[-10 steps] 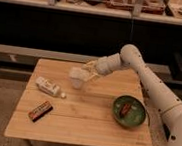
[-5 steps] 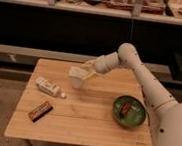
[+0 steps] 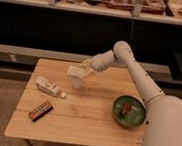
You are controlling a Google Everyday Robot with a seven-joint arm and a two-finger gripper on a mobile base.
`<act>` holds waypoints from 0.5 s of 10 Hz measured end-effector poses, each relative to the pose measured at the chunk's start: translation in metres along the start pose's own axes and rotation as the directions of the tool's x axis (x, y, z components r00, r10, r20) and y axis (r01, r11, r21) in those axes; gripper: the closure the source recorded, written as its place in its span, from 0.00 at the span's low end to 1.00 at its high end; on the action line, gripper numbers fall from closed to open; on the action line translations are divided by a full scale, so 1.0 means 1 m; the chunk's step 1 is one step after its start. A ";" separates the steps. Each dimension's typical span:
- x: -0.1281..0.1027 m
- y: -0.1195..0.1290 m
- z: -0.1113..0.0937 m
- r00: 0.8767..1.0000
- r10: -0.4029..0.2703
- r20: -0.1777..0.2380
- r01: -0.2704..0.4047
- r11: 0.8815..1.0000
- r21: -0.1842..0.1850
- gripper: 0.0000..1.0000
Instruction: Place the white sponge in the ceramic cup
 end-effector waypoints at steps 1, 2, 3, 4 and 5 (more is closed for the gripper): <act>0.005 -0.009 0.002 1.000 0.001 -0.010 0.000 1.000 0.023 0.99; 0.007 -0.014 0.004 1.000 0.001 -0.017 0.000 0.999 0.035 0.95; 0.009 -0.018 0.006 1.000 0.000 -0.027 0.001 0.999 0.045 0.86; 0.011 -0.021 0.009 0.999 -0.002 -0.041 0.004 0.999 0.049 0.75; 0.012 -0.022 0.011 0.998 -0.003 -0.062 0.006 0.999 0.049 0.63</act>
